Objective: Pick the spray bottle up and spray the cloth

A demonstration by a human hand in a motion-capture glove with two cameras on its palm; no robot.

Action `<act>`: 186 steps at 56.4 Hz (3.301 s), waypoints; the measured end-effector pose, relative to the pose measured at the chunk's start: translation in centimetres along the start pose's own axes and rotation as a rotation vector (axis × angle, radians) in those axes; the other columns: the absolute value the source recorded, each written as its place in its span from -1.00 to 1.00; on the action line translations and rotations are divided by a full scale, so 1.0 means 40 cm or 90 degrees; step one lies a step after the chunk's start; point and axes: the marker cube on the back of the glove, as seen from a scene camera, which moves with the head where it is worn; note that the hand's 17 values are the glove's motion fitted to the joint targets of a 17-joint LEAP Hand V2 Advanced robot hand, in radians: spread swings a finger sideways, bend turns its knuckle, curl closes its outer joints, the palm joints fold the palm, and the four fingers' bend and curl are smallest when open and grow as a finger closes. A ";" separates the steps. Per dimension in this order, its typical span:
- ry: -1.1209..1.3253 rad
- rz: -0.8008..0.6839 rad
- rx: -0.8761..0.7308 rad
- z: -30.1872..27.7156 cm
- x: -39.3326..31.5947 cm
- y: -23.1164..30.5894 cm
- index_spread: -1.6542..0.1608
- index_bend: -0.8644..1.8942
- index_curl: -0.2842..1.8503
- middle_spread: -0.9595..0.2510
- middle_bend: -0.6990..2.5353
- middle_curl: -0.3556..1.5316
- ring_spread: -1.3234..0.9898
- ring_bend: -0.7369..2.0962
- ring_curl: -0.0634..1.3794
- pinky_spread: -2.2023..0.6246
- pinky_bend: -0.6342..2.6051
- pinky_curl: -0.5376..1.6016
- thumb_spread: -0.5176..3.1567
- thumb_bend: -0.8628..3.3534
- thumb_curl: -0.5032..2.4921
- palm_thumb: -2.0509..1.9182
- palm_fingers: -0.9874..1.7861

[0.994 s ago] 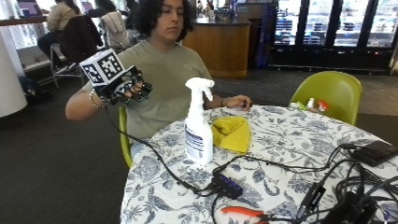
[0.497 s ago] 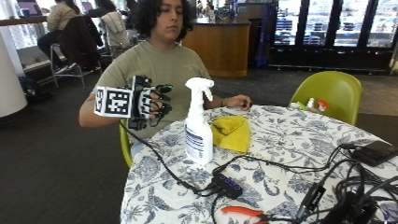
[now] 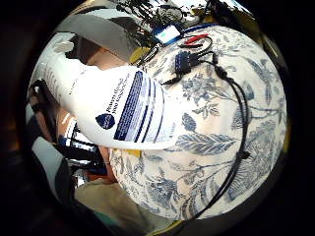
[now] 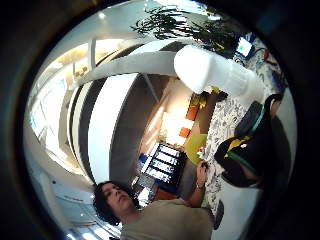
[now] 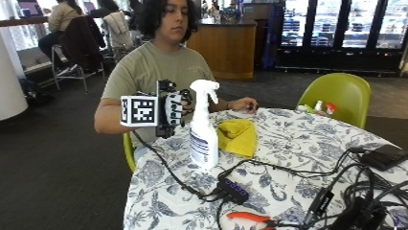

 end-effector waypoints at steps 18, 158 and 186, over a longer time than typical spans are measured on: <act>0.052 0.020 -0.078 -0.066 -0.008 0.107 0.57 -0.01 -0.21 0.38 -0.14 0.09 0.00 0.20 -0.05 0.41 -0.08 0.16 -0.01 -0.60 -0.32 0.44 0.53; 0.180 0.091 -0.441 0.026 -0.268 -0.150 0.56 -0.09 -0.33 0.32 -0.17 -0.04 0.00 0.03 -0.26 0.39 -0.33 -0.12 -0.37 -0.60 -0.24 0.53 0.71; 0.569 0.334 -0.780 0.291 -0.101 -0.058 0.56 -0.11 -0.23 0.32 -0.15 -0.02 -0.01 0.04 -0.24 0.40 -0.31 -0.11 -0.38 -0.60 -0.16 0.53 0.69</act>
